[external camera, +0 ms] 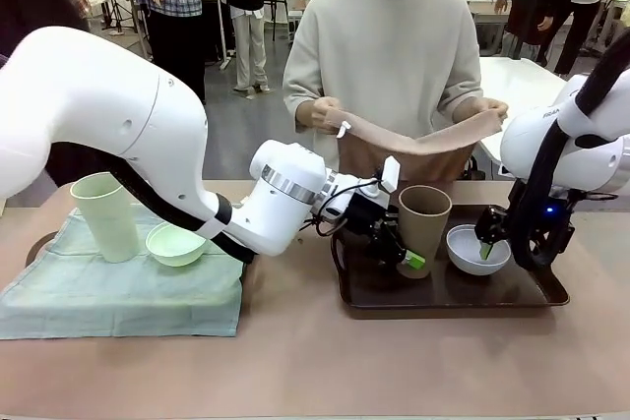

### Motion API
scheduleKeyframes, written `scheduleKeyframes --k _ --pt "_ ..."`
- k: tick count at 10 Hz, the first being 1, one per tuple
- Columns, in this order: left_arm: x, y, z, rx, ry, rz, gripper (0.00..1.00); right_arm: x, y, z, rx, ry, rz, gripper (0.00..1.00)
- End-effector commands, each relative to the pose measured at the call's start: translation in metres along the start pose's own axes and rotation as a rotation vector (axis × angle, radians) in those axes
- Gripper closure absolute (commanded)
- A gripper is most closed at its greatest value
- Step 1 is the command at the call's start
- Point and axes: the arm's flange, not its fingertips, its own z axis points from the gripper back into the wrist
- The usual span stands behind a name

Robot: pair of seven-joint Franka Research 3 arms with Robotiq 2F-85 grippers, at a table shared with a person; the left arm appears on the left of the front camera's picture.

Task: Set up a tray with a mat and arrange the tableware.
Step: Pick up the Picnic Bowl and Reusable plastic cup from the Handle tray in front of the human's position and hold them in the air.

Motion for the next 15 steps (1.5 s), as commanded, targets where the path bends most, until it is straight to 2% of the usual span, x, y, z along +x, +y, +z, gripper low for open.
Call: scheduleKeyframes --k 1,2,3,4,5,6,8,9,10,11,12,13,15 --pt "-0.002 0.003 -0.007 0.042 -0.035 -0.036 0.0 -0.01 -0.002 -0.001 0.038 0.0 0.055 0.09" --pt "-0.002 0.004 -0.005 0.045 -0.033 -0.038 0.58 -0.01 -0.002 0.0 0.042 0.008 0.074 0.6" --pt "-0.002 0.005 -0.003 0.065 -0.039 -0.029 0.58 -0.01 -0.003 0.001 0.044 0.006 0.076 0.67" --pt "-0.001 0.006 0.0 0.069 -0.036 -0.027 1.0 -0.009 -0.002 0.001 0.048 0.002 0.077 1.0" --pt "-0.002 0.006 0.002 0.073 -0.031 -0.026 0.63 -0.008 -0.002 0.001 0.051 -0.001 0.076 0.67" --pt "-0.003 0.007 0.003 0.071 -0.023 -0.025 1.0 -0.008 -0.001 0.001 0.054 -0.005 0.073 1.0" --pt "-0.003 0.007 0.003 0.073 -0.02 -0.024 1.0 -0.007 -0.002 0.002 0.053 -0.005 0.068 1.0" --pt "-0.002 0.006 0.003 0.077 -0.02 -0.022 0.75 -0.007 -0.002 0.002 0.05 -0.003 0.067 1.0" --pt "-0.002 0.007 0.004 0.077 -0.016 -0.023 0.75 -0.006 -0.002 0.003 0.046 -0.004 0.063 1.0" --pt "-0.002 0.007 0.004 0.079 -0.012 -0.021 1.0 -0.006 -0.001 0.003 0.043 -0.003 0.063 1.0" --pt "-0.001 0.007 0.006 0.079 -0.007 -0.02 0.75 -0.005 0.0 0.003 0.041 -0.005 0.064 1.0" --pt "0.0 0.006 0.006 0.08 -0.005 -0.018 1.0 -0.005 0.0 0.003 0.039 -0.003 0.065 1.0" --pt "0.001 0.006 0.008 0.08 0.031 0.003 1.0 -0.003 0.002 0.006 0.057 -0.003 0.025 1.0"
